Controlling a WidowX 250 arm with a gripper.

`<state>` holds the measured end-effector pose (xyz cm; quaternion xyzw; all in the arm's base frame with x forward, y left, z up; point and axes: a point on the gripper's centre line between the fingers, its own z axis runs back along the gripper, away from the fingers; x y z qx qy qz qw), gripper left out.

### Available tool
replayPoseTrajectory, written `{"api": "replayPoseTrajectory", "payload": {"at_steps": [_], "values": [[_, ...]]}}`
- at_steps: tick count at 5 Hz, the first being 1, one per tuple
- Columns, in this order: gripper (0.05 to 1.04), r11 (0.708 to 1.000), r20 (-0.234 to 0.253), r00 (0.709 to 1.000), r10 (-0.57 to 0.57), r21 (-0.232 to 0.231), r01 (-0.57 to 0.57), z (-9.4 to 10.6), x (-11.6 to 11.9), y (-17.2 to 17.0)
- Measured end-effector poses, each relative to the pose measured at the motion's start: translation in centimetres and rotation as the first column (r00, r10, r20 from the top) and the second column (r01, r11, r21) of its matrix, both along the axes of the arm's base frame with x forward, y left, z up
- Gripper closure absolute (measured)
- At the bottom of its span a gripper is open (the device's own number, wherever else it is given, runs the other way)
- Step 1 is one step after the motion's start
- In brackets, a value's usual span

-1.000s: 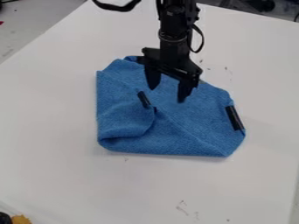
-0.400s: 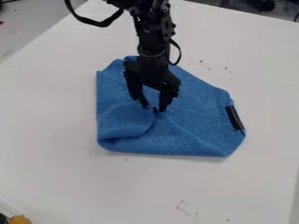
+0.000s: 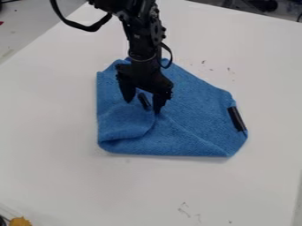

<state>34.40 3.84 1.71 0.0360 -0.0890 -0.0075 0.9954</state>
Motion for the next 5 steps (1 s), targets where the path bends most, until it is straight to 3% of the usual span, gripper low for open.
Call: {"api": "replayPoseTrajectory", "payload": {"at_steps": [2,3,4,5], "values": [[0.705,1.0,-0.004,1.0,-0.006,0.02,0.006,0.3,0.2,0.3],[0.907,0.999,-0.012,1.0,-0.012,0.04,0.013,0.5,0.1,-0.1],[1.004,0.998,0.069,0.997,0.017,0.063,-0.021,3.0,-0.6,0.2],[1.018,0.987,0.128,0.983,0.129,0.08,-0.14,4.4,-2.9,3.2]]}}
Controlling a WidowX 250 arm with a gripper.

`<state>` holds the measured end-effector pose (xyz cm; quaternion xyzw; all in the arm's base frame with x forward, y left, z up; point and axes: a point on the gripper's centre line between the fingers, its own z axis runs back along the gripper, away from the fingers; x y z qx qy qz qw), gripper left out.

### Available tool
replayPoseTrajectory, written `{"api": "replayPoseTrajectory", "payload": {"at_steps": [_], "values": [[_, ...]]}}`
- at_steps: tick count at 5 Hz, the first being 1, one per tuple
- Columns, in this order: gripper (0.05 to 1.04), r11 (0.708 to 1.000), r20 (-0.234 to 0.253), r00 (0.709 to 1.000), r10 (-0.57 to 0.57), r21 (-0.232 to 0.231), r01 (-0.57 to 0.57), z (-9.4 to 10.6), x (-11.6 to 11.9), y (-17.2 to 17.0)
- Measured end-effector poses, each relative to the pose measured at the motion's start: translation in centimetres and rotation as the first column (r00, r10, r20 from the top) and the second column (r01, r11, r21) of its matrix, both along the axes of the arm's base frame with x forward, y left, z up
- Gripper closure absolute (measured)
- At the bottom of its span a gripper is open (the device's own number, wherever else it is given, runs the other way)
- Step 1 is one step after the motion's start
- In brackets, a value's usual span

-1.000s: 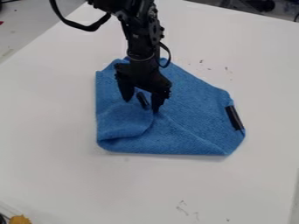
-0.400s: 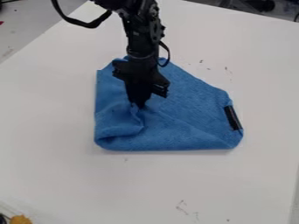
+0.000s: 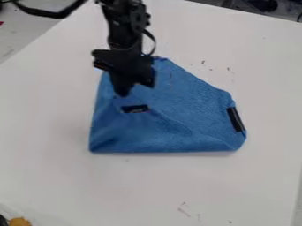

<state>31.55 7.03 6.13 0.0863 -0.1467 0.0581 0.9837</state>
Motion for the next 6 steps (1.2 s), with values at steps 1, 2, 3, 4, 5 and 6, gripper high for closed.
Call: {"api": "replayPoseTrajectory", "payload": {"at_steps": [1,2,3,4,5,6], "values": [[1.02,0.997,0.043,0.996,0.076,-0.007,-0.076,0.6,-1.9,2.5],[1.02,0.985,0.044,0.984,0.17,-0.034,-0.169,-0.5,-4.4,5.4],[1.02,0.973,0.042,0.974,0.224,-0.058,-0.222,-1.4,-6.2,7.1],[0.997,0.966,0.034,0.967,0.252,-0.061,-0.249,-1.8,-7.5,8.3],[0.837,0.962,0.015,0.962,0.274,-0.019,-0.274,-2.2,-9.0,9.9],[0.571,0.967,-0.003,0.968,0.252,0.043,-0.252,-1.5,-9.6,11.8]]}}
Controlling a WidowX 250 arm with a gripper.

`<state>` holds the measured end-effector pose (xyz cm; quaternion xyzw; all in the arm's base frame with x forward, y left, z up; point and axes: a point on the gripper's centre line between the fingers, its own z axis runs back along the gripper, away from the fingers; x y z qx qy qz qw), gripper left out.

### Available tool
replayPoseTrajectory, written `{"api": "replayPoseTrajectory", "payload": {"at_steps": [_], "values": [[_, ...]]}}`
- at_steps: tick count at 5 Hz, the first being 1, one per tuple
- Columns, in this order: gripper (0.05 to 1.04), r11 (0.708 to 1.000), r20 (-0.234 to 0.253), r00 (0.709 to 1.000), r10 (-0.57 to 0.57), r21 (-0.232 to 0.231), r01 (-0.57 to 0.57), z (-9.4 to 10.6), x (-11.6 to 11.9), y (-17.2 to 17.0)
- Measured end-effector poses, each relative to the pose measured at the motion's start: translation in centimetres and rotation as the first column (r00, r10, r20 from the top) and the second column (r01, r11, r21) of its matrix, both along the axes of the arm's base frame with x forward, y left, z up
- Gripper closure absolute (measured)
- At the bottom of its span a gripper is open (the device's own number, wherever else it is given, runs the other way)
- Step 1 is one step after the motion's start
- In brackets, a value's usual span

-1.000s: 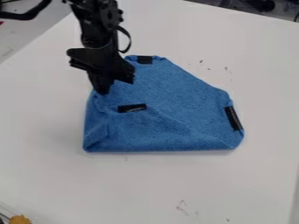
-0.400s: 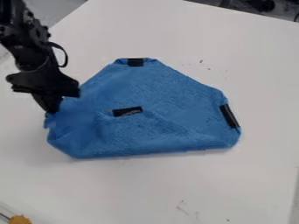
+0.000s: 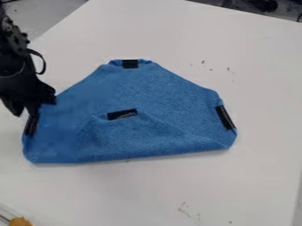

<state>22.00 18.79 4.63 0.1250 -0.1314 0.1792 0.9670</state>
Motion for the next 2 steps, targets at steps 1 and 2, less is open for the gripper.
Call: {"api": "replayPoseTrajectory", "payload": {"at_steps": [1,2], "values": [[0.268,0.999,-0.025,0.999,-0.046,0.005,0.046,1.18,0.33,0.92],[0.081,0.999,-0.052,0.998,-0.041,-0.026,0.04,1.49,0.24,0.73]]}}
